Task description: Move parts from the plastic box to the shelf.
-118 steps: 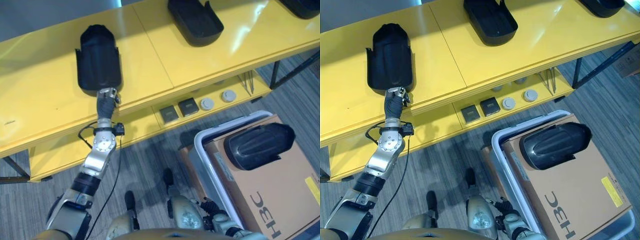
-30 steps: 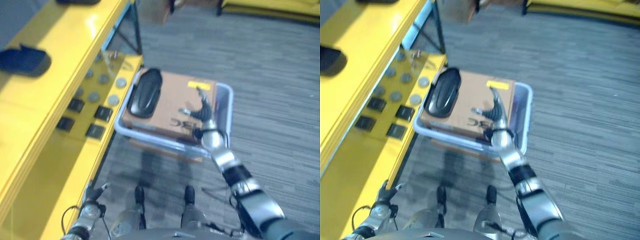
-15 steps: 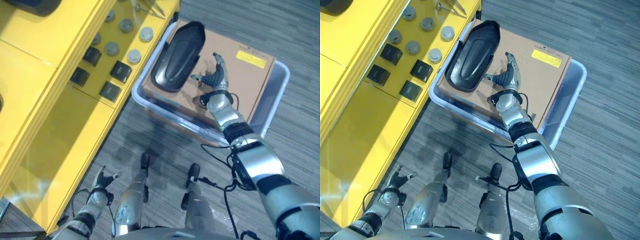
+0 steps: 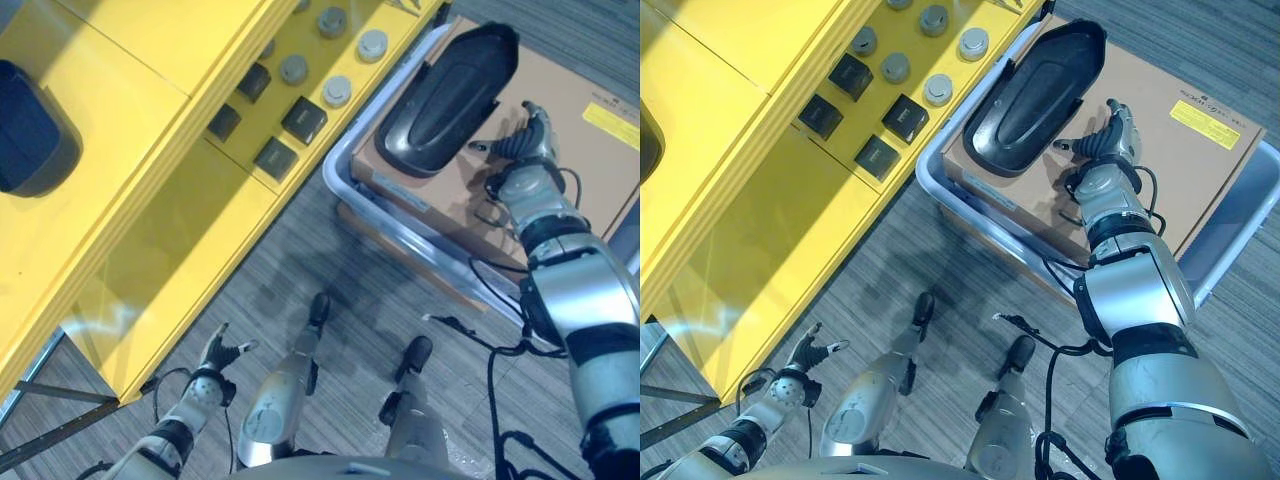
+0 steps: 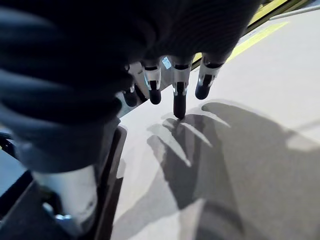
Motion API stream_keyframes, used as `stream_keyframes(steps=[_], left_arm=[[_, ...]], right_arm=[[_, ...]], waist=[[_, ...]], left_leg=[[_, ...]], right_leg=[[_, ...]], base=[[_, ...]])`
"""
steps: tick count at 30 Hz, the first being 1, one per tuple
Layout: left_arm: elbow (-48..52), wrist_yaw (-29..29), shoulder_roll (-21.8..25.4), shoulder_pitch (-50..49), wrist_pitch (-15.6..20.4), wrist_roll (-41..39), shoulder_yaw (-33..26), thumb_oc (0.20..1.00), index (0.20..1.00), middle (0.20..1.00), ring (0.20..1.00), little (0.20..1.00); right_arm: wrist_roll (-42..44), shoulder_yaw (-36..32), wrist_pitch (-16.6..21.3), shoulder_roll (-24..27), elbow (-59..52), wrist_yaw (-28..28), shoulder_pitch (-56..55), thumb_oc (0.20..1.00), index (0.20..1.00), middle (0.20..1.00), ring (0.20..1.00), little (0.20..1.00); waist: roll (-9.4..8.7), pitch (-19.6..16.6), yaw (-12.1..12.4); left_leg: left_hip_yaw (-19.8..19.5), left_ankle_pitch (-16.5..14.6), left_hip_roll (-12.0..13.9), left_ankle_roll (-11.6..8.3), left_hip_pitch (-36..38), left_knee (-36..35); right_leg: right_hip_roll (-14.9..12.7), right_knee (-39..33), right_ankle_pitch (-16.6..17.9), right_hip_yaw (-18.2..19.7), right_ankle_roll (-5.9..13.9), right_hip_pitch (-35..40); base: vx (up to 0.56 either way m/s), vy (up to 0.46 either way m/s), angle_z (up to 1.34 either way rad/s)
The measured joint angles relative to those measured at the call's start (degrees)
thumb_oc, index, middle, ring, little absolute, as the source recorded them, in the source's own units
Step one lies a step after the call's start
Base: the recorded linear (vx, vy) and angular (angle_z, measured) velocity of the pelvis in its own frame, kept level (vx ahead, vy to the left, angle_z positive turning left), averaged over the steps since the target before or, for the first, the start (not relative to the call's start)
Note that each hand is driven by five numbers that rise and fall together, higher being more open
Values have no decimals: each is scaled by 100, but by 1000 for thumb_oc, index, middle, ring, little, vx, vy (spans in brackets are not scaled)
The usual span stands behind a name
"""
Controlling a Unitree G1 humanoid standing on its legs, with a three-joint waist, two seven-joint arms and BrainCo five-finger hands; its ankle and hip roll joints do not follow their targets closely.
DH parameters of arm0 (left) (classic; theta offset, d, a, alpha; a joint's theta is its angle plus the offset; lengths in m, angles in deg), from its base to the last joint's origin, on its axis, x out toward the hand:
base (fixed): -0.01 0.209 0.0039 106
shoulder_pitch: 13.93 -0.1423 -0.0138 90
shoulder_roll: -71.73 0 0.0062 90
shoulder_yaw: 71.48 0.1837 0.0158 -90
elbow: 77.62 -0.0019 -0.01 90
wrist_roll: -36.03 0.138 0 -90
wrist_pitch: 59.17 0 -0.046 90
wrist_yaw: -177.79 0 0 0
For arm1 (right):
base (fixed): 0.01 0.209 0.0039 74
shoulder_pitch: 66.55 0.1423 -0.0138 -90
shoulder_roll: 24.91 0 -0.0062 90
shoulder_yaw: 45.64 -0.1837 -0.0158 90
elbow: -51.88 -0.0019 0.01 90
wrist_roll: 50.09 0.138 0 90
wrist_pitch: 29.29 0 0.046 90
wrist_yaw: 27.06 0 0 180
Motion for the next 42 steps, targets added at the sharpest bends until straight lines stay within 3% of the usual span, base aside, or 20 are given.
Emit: stream_keyframes(steps=[5, 8, 16, 23, 30, 36, 37, 38, 39, 42], left_arm=[[8, 25, -11, 28, -12, -7, -7, 1000, 1000, 1000, 1000, 1000], [47, 74, -95, 138, -5, -24, 0, 1000, 1000, 1000, 1000, 1000], [170, 184, -149, 237, 10, -124, -1, 1000, 1000, 1000, 1000, 1000], [-109, 186, -145, 225, 4, -125, 10, 1000, 1000, 1000, 1000, 1000], [-188, 181, -148, 225, 2, -134, 123, 1000, 1000, 1000, 1000, 1000], [-151, 182, -148, 242, -8, -153, 160, 1000, 1000, 1000, 1000, 1000], [-153, 182, -149, 254, -16, -153, 184, 1000, 1000, 1000, 1000, 1000], [-152, 182, -151, 251, -18, -153, 210, 1000, 1000, 1000, 1000, 1000], [-153, 182, -153, 248, -19, -153, 230, 1000, 1000, 1000, 1000, 1000], [-154, 183, -157, 248, -53, -154, 228, 1000, 1000, 1000, 1000, 1000]], right_arm=[[154, -206, -80, -304, -443, 440, -6, 1000, 1000, 1000, 1000, 1000], [143, -304, -57, -342, -1445, 955, -1, 1000, 1000, 1000, 1000, 1000], [-103, -539, 31, -662, -2717, 1725, -139, 1000, 1000, 1000, 1000, 1000], [-210, -12, -51, -1239, -646, 1312, 132, 1000, 1000, 1000, 1000, 1000], [-209, -33, -122, -1346, 177, 1083, 86, 1000, 1000, 1000, 1000, 1000], [-253, -239, -230, -1332, 226, 1121, 31, 1000, 1000, 1000, 1000, 1000], [-234, -342, -246, -1332, 229, 1139, 28, 912, 912, 912, 912, 912], [-204, -434, -263, -1333, 228, 1146, 6, 517, 517, 517, 517, 517], [-176, -441, -304, -1331, 229, 1155, -27, 200, 200, 200, 200, 200], [-16, -555, -300, -1322, 228, 1164, -88, 200, 200, 200, 200, 200]], waist=[[58, -47, -163], [45, -66, -288], [40, -126, -378], [-36, -176, -264], [-37, -177, -158], [-30, -186, -176], [-35, -208, -180], [-36, -268, -179], [-39, -326, -176], [-43, -454, -155]], left_leg=[[1, 47, -3, 46, -22, 1], [15, 62, 7, 52, -20, 2], [48, 62, 35, 51, 29, 1], [34, 69, 46, 38, 8, 0], [-32, 86, 27, 33, -60, 0], [-77, 100, 22, 28, -60, 0], [-97, 100, 19, 27, -64, 0], [-123, 103, 13, 25, -85, 0], [-139, 103, 8, 24, -100, 0], [-145, 101, -6, 22, -105, 0]], right_leg=[[1, 2, 9, -4, 11, -20], [5, 2, 18, 10, 14, -28], [29, 2, 29, 51, 10, -1], [44, 2, 34, 42, 3, -13], [38, 2, 37, -22, 4, -38], [36, 2, 37, -66, 4, -16], [35, 2, 36, -86, 4, -10], [35, 2, 35, -115, 5, -13], [30, 2, 29, -131, 8, -20], [18, 1, 23, -136, 13, -21]], base=[[-5, -1, -1], [-10, 0, -1], [0, -7, -2], [3, -4, 2], [14, -1, 4], [8, 4, 2], [24, 18, 11], [5, 4, 11], [4, 5, 9], [1, 1, 2]])
